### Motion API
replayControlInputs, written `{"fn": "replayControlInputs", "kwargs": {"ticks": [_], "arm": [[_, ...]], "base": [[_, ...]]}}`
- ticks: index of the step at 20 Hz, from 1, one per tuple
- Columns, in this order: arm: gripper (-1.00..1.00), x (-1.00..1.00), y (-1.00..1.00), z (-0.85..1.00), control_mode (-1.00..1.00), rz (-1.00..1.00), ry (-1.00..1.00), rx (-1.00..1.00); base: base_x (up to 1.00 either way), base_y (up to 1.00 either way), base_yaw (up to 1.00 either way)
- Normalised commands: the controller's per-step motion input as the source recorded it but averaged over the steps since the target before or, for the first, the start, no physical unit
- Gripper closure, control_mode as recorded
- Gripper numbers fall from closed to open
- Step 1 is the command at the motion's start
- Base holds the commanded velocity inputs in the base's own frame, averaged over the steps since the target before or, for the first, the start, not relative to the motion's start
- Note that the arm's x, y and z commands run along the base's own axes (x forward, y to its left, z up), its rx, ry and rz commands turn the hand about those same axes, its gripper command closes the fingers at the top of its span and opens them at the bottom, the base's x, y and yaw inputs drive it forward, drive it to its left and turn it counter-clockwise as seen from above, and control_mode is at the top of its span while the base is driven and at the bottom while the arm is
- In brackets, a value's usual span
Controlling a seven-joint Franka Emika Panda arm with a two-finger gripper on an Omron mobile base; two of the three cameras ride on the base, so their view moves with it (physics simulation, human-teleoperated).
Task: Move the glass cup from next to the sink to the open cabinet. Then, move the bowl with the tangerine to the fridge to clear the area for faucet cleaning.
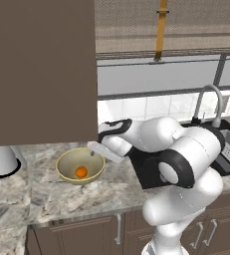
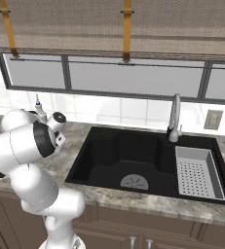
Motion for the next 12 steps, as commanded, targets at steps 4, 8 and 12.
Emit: {"fn": "replayControlInputs", "kwargs": {"ticks": [4,8,12], "arm": [[1.00,0.00,0.00,0.00,-1.00,0.00,0.00,0.00],[1.00,-0.05,0.01,0.03,-1.00,0.01,0.00,0.00],[1.00,-0.14,0.00,0.46,-1.00,0.00,0.00,0.01]], "base": [[0.00,0.00,0.00],[0.00,0.00,0.00],[0.00,0.00,0.00]]}}
